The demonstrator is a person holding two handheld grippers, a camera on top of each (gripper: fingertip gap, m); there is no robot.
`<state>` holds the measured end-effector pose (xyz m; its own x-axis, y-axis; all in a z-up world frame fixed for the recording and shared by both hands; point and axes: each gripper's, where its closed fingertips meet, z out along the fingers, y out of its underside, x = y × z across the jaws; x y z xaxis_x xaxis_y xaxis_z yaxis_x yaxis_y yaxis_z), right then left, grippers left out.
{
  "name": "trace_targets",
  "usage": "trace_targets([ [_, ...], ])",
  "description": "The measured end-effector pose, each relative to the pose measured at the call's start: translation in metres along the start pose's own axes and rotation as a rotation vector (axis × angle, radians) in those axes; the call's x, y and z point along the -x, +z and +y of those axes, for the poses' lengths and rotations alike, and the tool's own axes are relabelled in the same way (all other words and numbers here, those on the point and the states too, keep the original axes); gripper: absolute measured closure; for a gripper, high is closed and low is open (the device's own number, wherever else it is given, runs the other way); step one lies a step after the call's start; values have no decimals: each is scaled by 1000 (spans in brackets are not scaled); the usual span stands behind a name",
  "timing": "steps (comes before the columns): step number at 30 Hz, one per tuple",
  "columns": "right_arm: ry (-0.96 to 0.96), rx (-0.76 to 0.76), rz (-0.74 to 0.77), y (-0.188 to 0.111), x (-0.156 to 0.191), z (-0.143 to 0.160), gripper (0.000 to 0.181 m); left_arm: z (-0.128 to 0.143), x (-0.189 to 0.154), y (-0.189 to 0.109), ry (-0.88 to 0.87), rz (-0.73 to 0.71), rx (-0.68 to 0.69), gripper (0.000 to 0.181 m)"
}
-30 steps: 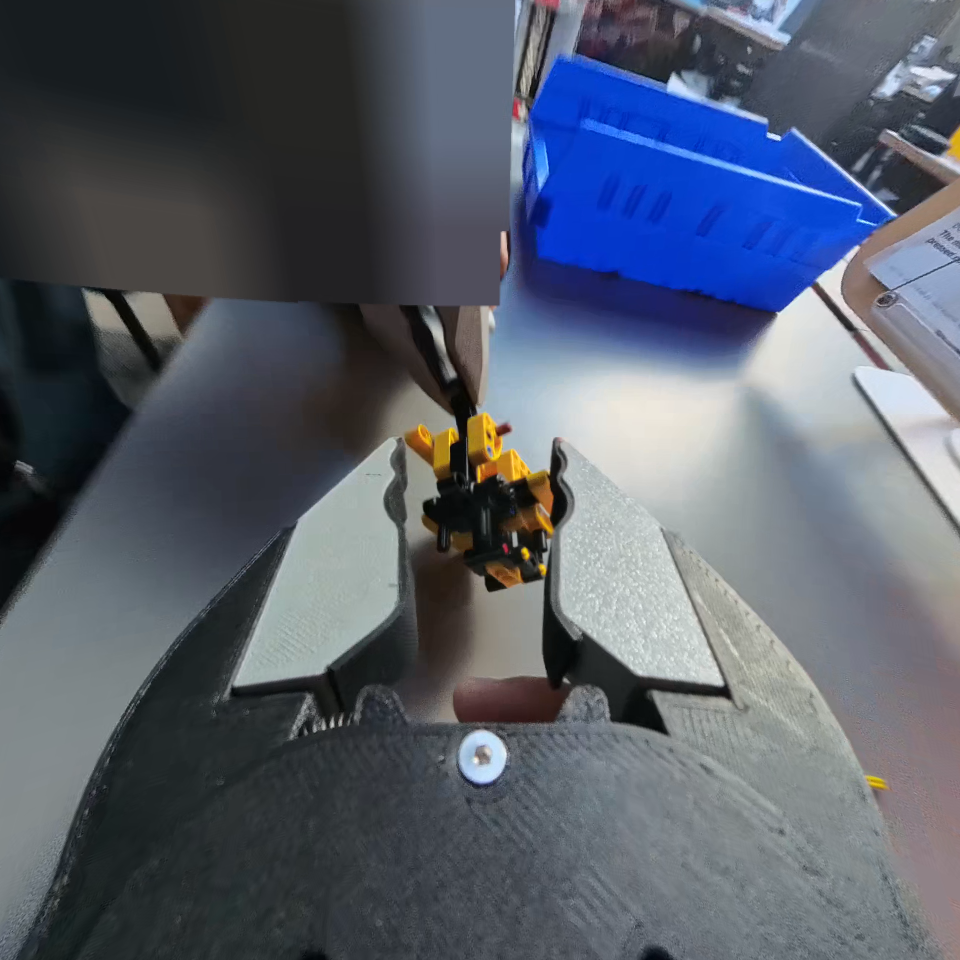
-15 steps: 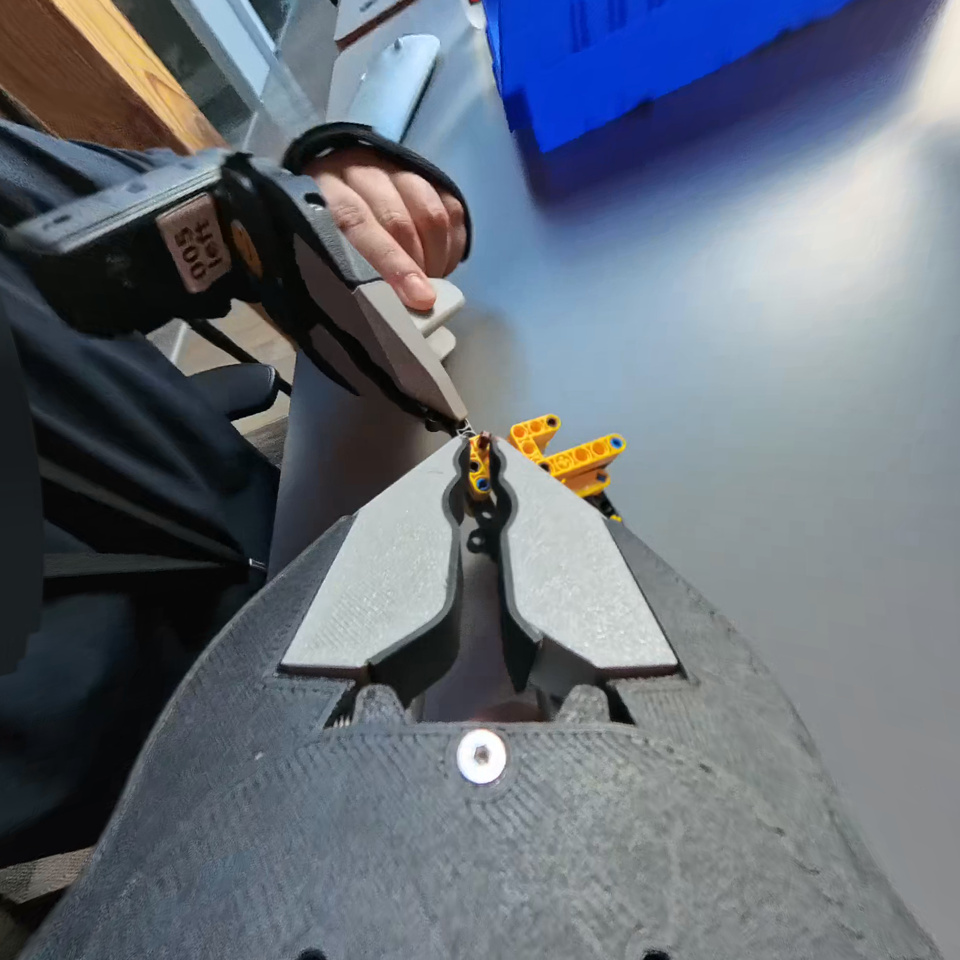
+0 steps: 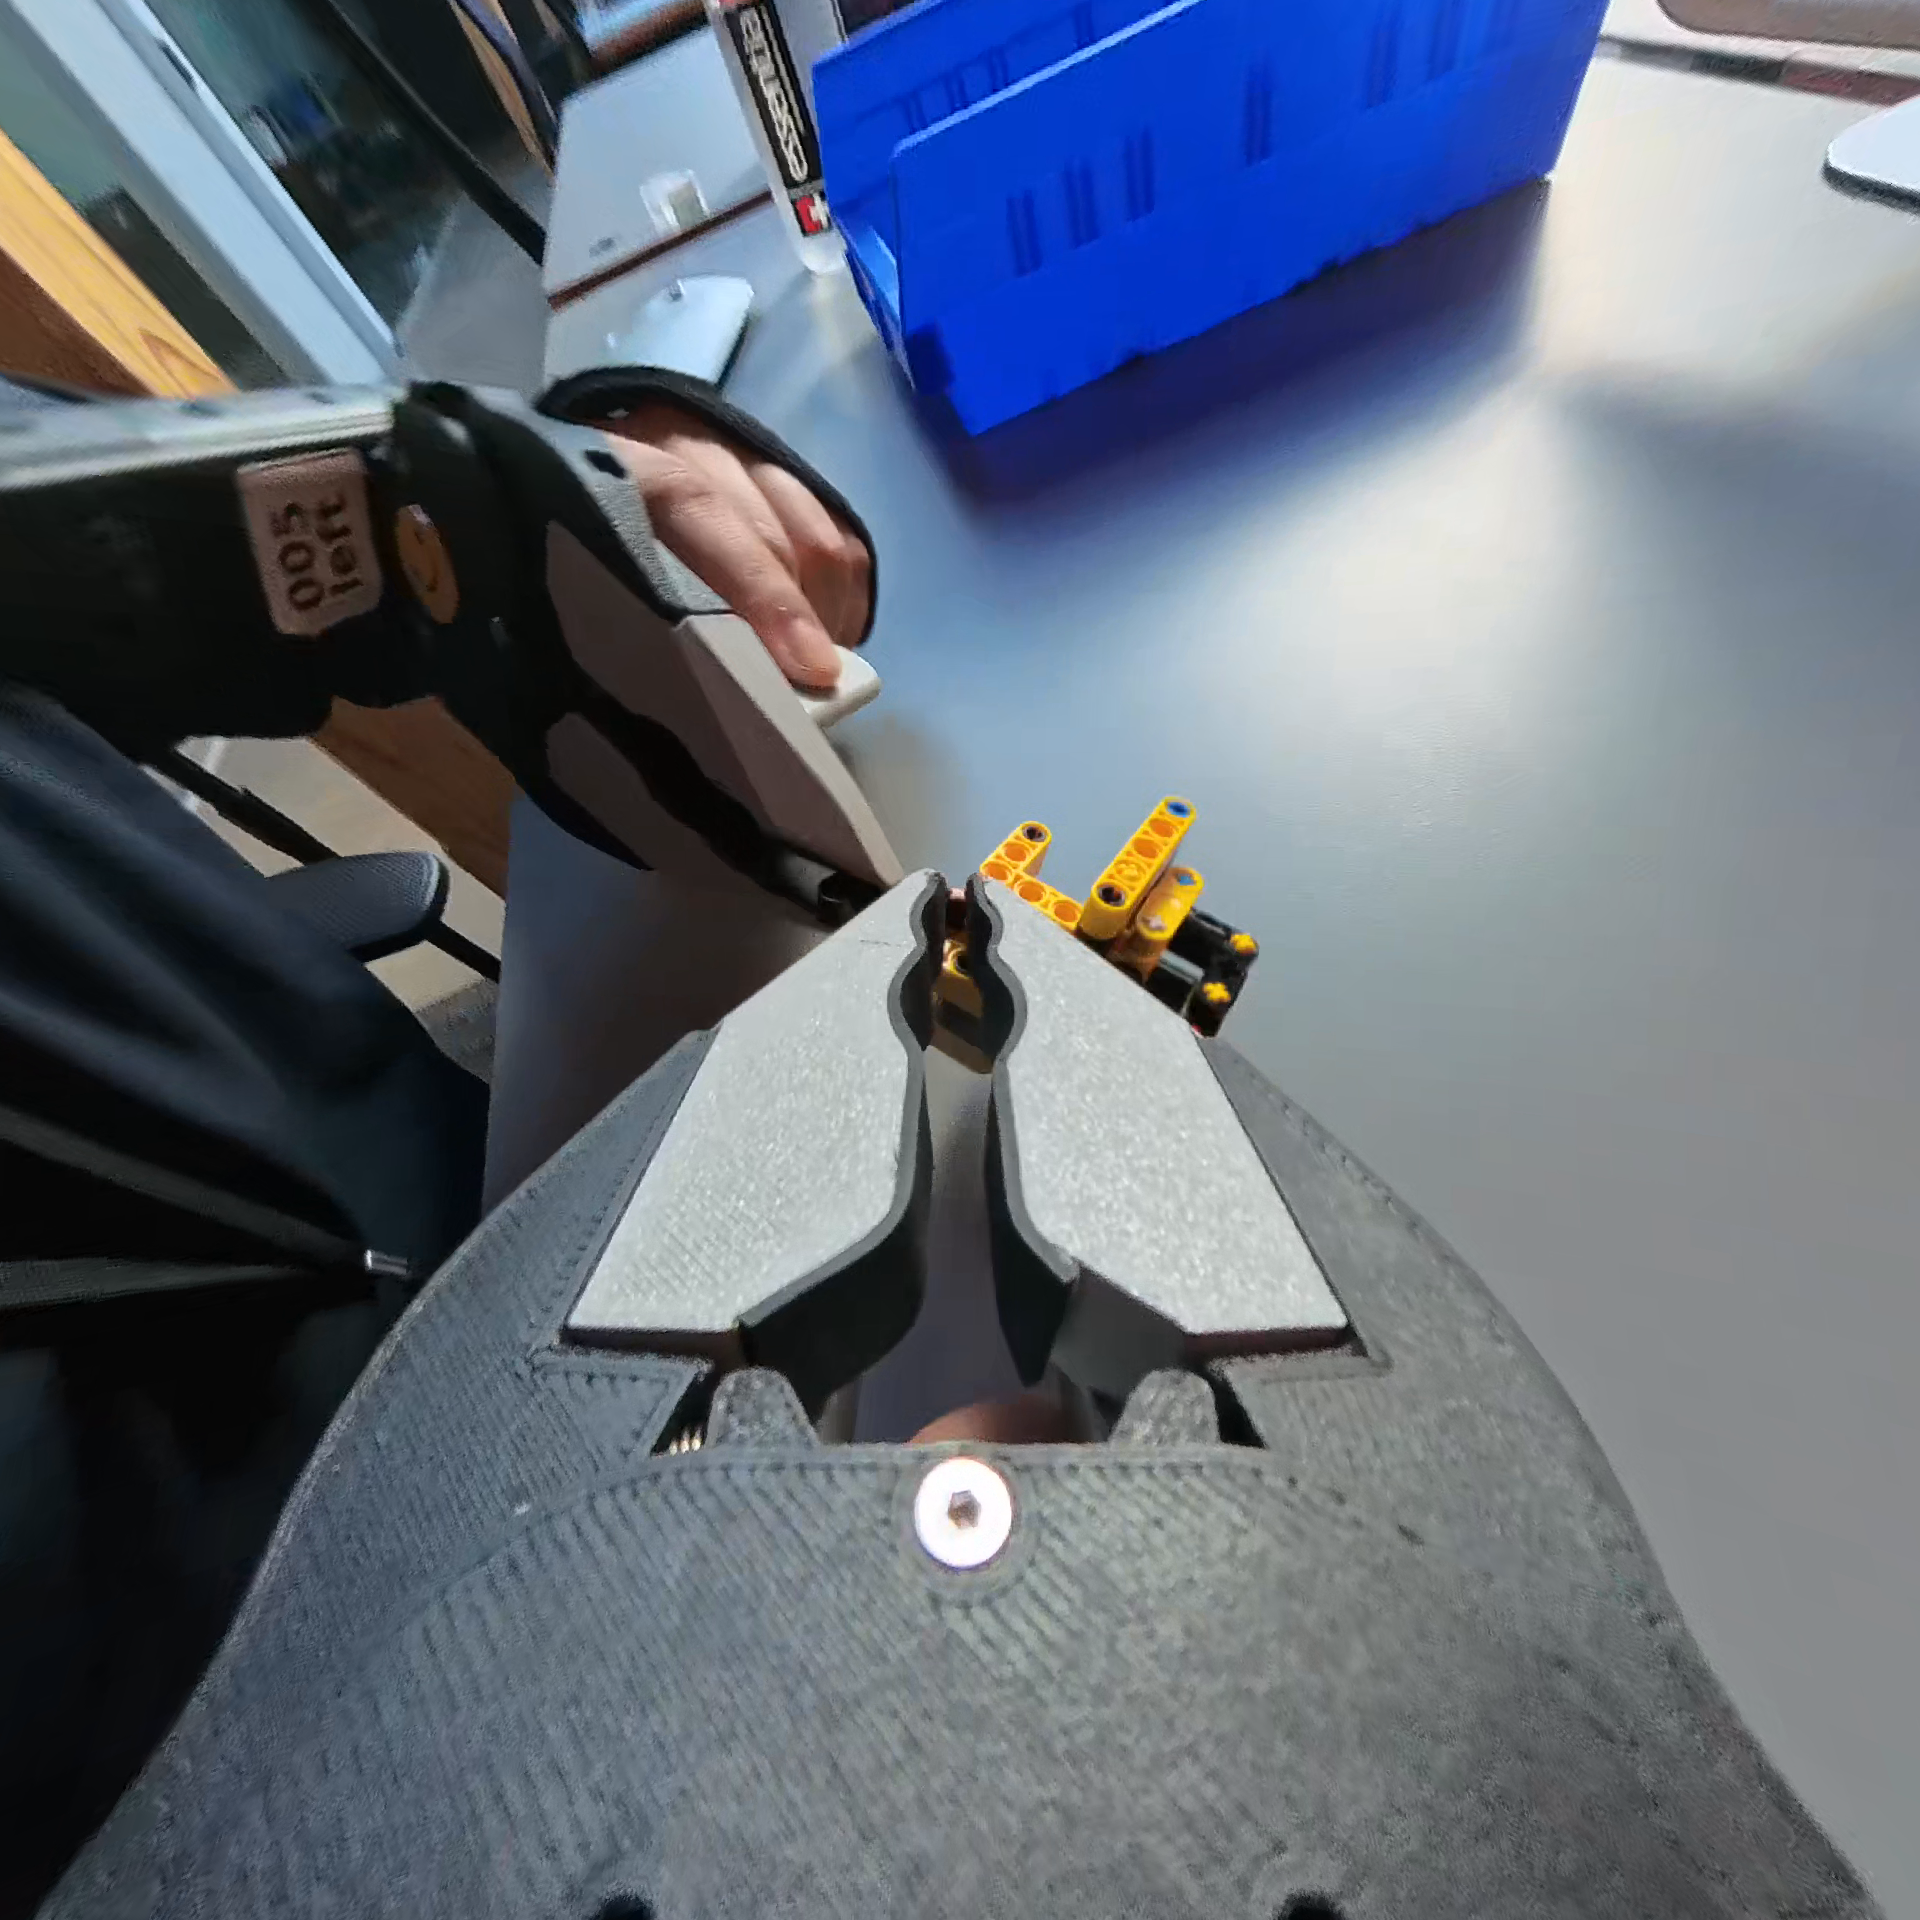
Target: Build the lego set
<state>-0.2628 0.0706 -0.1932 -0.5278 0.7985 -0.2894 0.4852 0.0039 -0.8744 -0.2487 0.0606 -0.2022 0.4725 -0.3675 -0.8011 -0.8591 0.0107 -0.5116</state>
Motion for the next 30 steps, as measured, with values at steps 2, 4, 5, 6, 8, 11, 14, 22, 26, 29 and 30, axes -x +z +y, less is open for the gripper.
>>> trace_targets([
  [2,34,-25,-15,-1,-2,3,181,3,-6,0,-167,128,-27,157],
  [4,73,-44,-29,-5,-5,4,181,14,-6,1,-380,239,-4,134],
  [5,94,-62,-29,-7,-7,3,181,21,-3,3,-476,259,11,125],
  [6,114,-79,-33,-7,-8,2,181,27,-2,7,-543,264,38,120],
  [8,154,-97,-52,-5,-6,1,181,30,-1,15,-504,223,85,127],
  [11,191,-119,-71,-4,-6,-1,181,19,-1,26,-265,124,75,146],
  [14,241,-134,-96,-6,-6,-2,181,23,1,34,-117,62,111,145],
  [22,290,-173,-68,-11,-17,-6,181,29,8,45,74,23,171,149],
  [26,327,-234,-47,-17,-25,-14,181,28,18,45,123,-22,200,150],
  [29,323,-243,-16,-16,-29,-16,181,30,19,46,121,-34,216,149],
  [30,331,-246,-12,-15,-30,-16,181,30,18,46,109,-26,220,149],
])
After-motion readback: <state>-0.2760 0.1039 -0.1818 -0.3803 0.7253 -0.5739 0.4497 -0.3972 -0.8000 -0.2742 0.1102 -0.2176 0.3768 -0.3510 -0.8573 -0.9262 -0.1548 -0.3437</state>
